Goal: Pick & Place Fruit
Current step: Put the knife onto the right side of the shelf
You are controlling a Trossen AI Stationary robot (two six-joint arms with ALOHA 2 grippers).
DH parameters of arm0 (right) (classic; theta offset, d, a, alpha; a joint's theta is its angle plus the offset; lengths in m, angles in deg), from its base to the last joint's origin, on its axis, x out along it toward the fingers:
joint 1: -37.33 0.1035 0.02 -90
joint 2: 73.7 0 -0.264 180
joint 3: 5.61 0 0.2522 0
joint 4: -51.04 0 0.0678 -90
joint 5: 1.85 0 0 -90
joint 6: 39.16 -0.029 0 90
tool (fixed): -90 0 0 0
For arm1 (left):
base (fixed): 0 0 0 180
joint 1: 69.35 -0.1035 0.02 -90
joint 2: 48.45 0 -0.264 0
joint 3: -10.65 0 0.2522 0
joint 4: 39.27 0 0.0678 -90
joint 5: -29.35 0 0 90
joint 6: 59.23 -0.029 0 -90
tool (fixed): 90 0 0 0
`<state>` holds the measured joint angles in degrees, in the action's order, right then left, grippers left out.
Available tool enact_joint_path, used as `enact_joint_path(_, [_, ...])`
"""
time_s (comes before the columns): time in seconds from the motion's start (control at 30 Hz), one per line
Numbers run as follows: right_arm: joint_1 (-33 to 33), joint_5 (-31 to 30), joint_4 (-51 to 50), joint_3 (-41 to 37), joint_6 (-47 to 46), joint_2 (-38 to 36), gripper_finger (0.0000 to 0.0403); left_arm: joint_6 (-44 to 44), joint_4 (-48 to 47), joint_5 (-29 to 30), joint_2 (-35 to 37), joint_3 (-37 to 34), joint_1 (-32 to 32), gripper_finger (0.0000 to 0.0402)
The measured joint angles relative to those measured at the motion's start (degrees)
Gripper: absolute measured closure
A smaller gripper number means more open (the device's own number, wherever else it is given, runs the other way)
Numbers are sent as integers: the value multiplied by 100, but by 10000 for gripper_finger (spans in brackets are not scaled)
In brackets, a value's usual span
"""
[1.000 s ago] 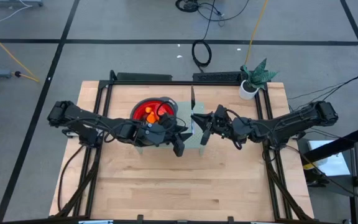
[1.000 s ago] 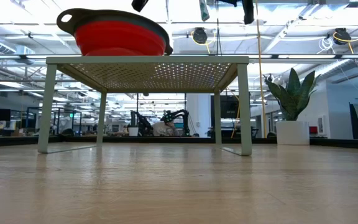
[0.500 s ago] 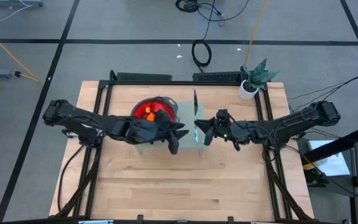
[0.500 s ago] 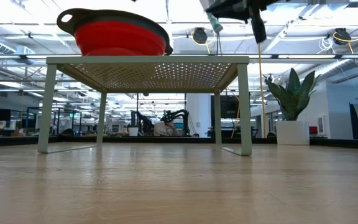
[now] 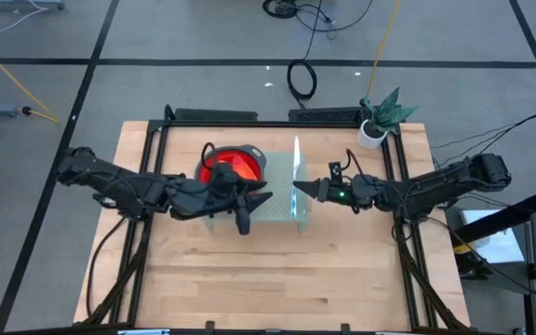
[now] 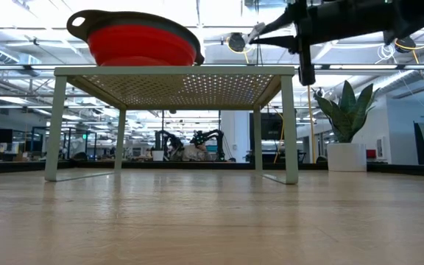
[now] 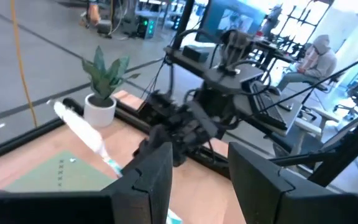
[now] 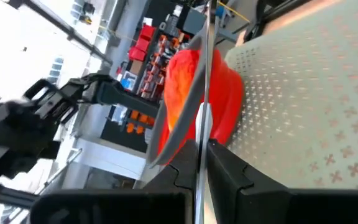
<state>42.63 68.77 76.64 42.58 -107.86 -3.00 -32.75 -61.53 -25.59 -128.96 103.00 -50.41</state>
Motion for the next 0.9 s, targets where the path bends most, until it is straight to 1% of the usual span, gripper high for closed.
enact_joint_path(0.13, [-127,182,-169,0,-288,4,392,-55,37,6,0,0,37,250])
enact_joint_path(0.23, [-151,302,-575,2,-456,4,392,-80,39,12,0,-2,55,250])
enact_joint_path(0.43, [-152,303,-907,4,-568,4,392,-133,36,12,0,-2,68,250])
enact_joint_path(0.57, [-157,294,-922,11,-573,4,392,-243,44,110,0,-4,48,250])
enact_joint_path(0.7, [-156,299,-1277,11,-731,4,392,-247,54,126,0,-4,48,250])
enact_joint_path(0.9, [-194,313,-1315,11,-728,4,390,-246,57,126,0,-4,48,250])
